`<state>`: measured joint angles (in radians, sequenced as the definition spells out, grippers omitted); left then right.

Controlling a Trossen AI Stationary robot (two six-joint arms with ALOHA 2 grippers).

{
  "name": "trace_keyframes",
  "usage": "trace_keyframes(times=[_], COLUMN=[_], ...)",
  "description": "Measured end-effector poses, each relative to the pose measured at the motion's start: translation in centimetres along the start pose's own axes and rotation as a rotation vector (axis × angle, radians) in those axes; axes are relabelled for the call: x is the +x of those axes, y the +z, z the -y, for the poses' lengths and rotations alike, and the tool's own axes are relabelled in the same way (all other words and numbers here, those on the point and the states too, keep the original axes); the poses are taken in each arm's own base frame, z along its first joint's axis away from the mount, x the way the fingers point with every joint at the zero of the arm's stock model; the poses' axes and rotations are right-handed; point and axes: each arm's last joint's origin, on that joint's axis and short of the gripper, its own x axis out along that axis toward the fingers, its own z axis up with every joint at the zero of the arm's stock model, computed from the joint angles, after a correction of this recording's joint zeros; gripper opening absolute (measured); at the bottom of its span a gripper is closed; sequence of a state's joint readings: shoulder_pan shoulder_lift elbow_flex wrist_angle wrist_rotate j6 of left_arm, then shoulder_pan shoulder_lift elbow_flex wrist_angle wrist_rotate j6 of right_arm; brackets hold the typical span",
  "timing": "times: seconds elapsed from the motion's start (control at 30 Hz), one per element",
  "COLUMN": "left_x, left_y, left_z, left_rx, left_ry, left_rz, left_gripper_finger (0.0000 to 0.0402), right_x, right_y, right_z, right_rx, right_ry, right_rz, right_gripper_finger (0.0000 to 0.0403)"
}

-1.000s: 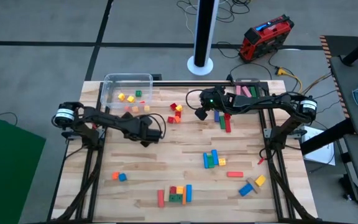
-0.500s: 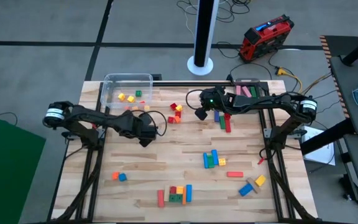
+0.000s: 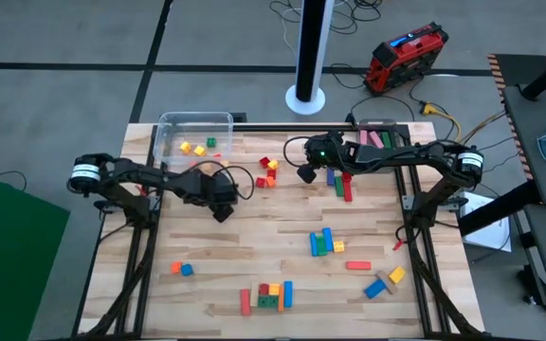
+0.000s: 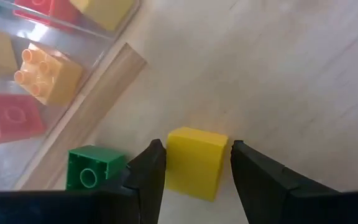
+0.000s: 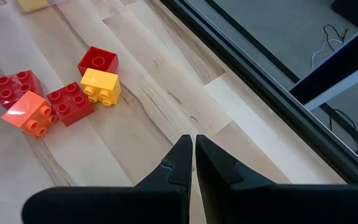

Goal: Sort blocks by size
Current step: Put the yellow square wooden block into the transparent bin

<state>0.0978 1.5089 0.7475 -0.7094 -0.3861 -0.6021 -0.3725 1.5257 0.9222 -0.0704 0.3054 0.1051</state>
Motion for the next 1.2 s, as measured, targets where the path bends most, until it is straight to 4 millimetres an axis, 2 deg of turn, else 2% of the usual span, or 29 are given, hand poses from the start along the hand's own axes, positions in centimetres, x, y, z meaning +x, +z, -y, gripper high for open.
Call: trace_keyframes(times=[0.33,0.47,0.57,0.67,0.9,1.2], left_x=[1.6,1.6,1.1,0.2,-3.0,-9.0], left_y=[-0.9,-0.9,-0.7,-0.4,1.5,3.3], left_z=[-0.2,-0.2,0.0,0.1,0.4,-1.2], left_rx=[0.011,0.020,0.064,0.133,0.266,0.324], left_ry=[-0.058,-0.061,-0.062,-0.058,-0.089,-0.206], left_rz=[0.012,0.014,-0.006,-0.040,0.031,0.415], left_gripper_finger=[0.0158,0.0152,0.0131,0.0103,0.0103,0.0111], right_x=[0.0,0.0,0.0,0.0,0.0,0.1], right_y=[0.0,0.0,0.0,0.0,0.0,-0.5], right_z=[0.0,0.0,0.0,0.0,0.0,0.0], right_rx=[0.000,0.000,0.000,-0.001,-0.013,-0.018], right_ry=[0.000,0.000,0.000,0.000,0.000,-0.001], right_rz=[0.001,0.001,0.001,0.001,0.000,-0.014], right_gripper_finger=[0.0013,0.0013,0.0013,0.0013,0.0013,0.0013])
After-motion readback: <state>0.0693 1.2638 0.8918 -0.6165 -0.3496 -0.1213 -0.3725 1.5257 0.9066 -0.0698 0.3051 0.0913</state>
